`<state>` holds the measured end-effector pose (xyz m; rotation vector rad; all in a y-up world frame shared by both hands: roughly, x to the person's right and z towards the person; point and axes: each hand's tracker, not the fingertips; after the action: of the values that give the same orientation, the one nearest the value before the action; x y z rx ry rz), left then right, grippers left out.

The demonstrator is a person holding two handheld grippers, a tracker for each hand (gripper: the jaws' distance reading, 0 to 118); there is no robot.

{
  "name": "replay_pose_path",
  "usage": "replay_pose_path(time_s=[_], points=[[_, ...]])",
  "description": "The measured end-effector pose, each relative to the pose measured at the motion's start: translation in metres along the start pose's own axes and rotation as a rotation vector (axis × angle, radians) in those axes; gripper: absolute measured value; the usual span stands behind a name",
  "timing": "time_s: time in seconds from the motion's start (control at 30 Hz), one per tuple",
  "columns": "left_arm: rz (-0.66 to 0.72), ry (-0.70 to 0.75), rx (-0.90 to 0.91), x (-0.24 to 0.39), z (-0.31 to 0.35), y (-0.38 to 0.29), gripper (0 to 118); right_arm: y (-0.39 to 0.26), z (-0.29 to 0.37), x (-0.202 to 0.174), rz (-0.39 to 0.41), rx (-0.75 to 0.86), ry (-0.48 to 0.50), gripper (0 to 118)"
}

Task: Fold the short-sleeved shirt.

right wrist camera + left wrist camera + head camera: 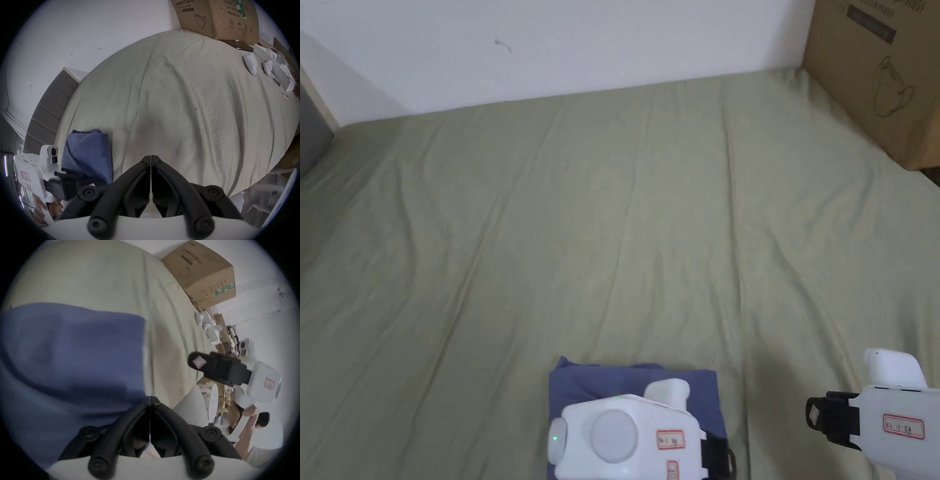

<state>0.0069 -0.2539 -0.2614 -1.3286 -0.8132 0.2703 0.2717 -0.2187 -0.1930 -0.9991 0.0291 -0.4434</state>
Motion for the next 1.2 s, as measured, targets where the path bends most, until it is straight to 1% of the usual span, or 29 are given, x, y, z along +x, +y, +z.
replay_pose_path(time_s=[0.1,0.2,0.3,0.37,0.43,0.53,0.6,0.63,0.7,0.77,0.8,0.9,0.93,0.97,1.0,1.07,1.1,1.13,1.17,1.2], points=[[-0.013,-0.012,-0.029,0.009,-0.015,-0.005,0,0.0,0.001,-0.002,0.001,-0.001,0.002,0],[-0.022,-0.025,-0.025,0.01,-0.007,-0.008,0,0.003,0.006,-0.006,0.014,0.005,0.006,0],[0.021,-0.081,0.065,-0.001,0.027,-0.001,0,0.01,0.014,-0.012,0.03,0.026,0.016,0],[0.045,-0.109,0.146,-0.015,0.06,0.004,0,0.017,0.019,-0.021,0.043,0.046,0.049,0],[0.094,-0.117,0.224,-0.033,0.096,0.003,0,0.024,0.024,-0.037,0.085,0.069,0.101,0],[0.145,-0.128,0.313,-0.072,0.135,0.0,0,0.031,0.026,-0.068,0.15,0.095,0.149,0],[0.179,-0.102,0.35,-0.094,0.154,-0.01,0,0.033,0.021,-0.089,0.198,0.088,0.196,0],[0.199,-0.087,0.36,-0.085,0.168,-0.019,0,0.032,0.015,-0.101,0.22,0.075,0.215,0],[0.247,-0.067,0.392,-0.103,0.177,-0.032,0,0.029,-0.004,-0.115,0.28,0.029,0.216,0],[0.298,-0.079,0.404,-0.127,0.178,-0.043,0,0.019,-0.024,-0.128,0.336,-0.028,0.184,0],[0.331,-0.086,0.417,-0.134,0.179,-0.05,0,0.014,-0.036,-0.132,0.344,-0.067,0.179,0],[0.356,-0.089,0.423,-0.146,0.18,-0.063,0,0.002,-0.07,-0.129,0.325,-0.165,0.161,0],[0.362,-0.089,0.422,-0.149,0.179,-0.066,0,0.0,-0.08,-0.128,0.333,-0.183,0.115,0],[0.365,-0.088,0.416,-0.151,0.178,-0.068,0,-0.001,-0.085,-0.127,0.339,-0.185,0.092,0],[0.374,-0.081,0.409,-0.153,0.177,-0.07,0,0.0,-0.088,-0.126,0.334,-0.174,0.113,0],[0.369,-0.083,0.4,-0.164,0.175,-0.07,0,0.005,-0.087,-0.124,0.301,-0.177,0.126,0],[0.37,-0.089,0.397,-0.166,0.173,-0.07,0,0.007,-0.086,-0.125,0.306,-0.175,0.127,0],[0.373,-0.095,0.392,-0.168,0.171,-0.068,3,0.008,-0.087,-0.126,0.313,-0.177,0.124,0],[0.379,-0.107,0.386,-0.169,0.168,-0.064,26,0.009,-0.087,-0.126,0.318,-0.177,0.123,0],[0.395,-0.123,0.374,-0.172,0.165,-0.06,55,0.009,-0.088,-0.125,0.319,-0.179,0.122,0]])
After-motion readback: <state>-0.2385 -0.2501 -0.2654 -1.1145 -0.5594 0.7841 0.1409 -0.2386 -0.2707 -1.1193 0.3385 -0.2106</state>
